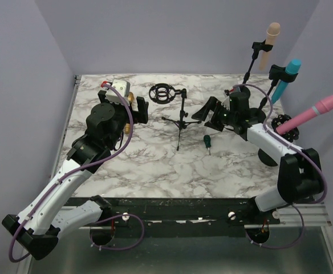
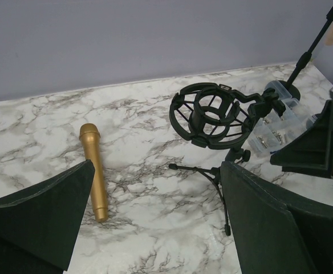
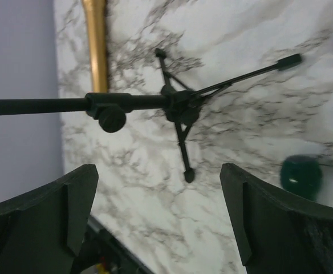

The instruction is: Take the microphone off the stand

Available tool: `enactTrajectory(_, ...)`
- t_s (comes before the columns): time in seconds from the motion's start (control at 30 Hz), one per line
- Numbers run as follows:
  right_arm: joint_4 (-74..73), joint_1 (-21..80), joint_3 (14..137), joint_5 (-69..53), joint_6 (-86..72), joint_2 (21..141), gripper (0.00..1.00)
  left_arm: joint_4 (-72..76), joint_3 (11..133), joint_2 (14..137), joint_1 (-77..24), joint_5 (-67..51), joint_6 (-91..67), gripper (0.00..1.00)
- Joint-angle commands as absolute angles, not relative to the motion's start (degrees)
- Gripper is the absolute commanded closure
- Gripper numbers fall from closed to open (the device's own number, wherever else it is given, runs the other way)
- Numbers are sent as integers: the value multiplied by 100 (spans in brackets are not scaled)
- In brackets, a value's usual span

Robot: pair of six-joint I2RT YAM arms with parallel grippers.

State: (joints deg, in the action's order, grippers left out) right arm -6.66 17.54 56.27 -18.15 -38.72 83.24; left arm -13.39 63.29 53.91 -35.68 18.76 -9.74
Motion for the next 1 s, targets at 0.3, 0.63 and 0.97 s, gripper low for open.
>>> enactTrajectory(0.3, 3412, 1645, 5434, -4813, -7394, 10059, 21, -1424, 6463, 5325, -3542, 1738, -1011, 3)
enactTrajectory(0.63, 4263, 1518, 5132, -4398, -8126, 10532, 44, -1434, 6475, 5322, -3546, 1727, -1011, 3)
enactTrajectory(0.97, 4683, 1376, 4974, -4469, -8330, 10687, 56, -1471, 6496, 5399, -3542, 1705, -1029, 3)
